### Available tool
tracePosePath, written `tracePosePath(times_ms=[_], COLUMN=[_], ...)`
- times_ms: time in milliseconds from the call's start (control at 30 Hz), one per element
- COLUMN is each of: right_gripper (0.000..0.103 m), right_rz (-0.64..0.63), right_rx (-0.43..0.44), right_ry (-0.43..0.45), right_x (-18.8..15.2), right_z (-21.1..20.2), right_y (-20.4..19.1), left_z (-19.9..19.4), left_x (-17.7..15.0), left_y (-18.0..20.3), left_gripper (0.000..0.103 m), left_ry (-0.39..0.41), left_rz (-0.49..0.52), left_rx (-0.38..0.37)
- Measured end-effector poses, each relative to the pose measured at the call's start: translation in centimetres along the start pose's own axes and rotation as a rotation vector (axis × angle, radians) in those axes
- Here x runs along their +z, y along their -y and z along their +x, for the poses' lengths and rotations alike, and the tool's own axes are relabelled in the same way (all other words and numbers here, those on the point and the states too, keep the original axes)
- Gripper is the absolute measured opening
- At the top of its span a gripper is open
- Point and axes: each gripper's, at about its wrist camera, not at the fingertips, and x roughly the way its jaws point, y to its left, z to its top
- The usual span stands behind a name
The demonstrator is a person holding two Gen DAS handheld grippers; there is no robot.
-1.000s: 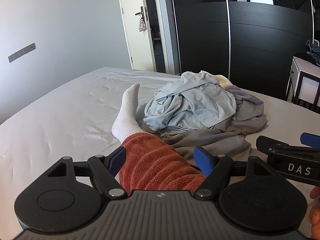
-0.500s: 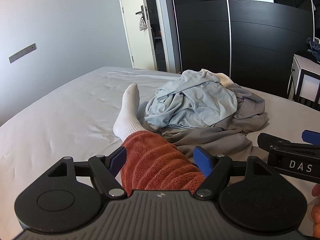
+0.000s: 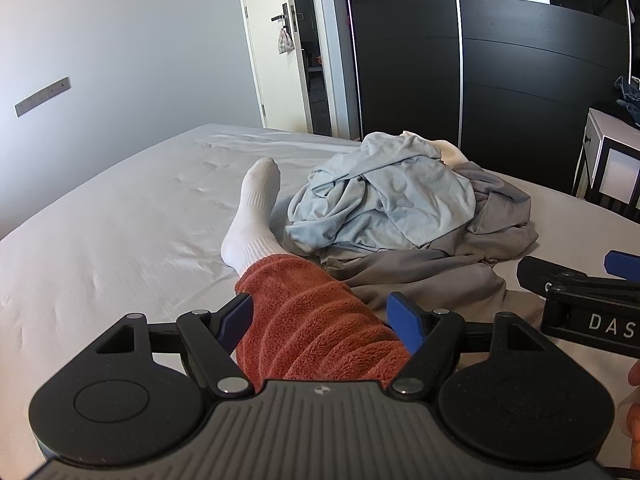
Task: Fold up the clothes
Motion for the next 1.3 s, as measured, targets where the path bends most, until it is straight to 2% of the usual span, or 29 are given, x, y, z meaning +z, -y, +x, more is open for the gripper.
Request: tracePosePath(times_ms=[300, 533, 900, 1167, 1300], right_gripper=[0.102, 0.102, 0.090, 0.091, 0.091], right_rz=[-0.022, -0.057, -0.124, -0.223, -0.229], right_rx=[-0.009, 0.020, 0.144, 0.210, 0.217], right_ry=[-0.036, -0.049, -0.069, -0.055, -0.056], right_x=[0.1, 1.1, 5.9, 8.9, 9.5], right_z=[1.6, 4.7, 14.2, 23.2, 26.1], right_y=[0.8, 1.4, 1.3, -1.4, -2.3], left_z=[1.4, 3.5, 8.4, 11.3, 11.7], left_x=[0.7, 1.9, 4.7, 5.1, 5.0], left_y=[-0.4, -1.7, -3.0, -4.8, -5.9], left_gripper=[0.088, 0.088, 0.088, 0.088, 0.088], left_ry=[0.002, -0.012, -0.020, -0.063, -0.075], left_rz=[0.005, 0.015, 0.047, 0.051, 0.045], left_rx=[-0.022, -0.023, -0.002, 0.031, 0.052])
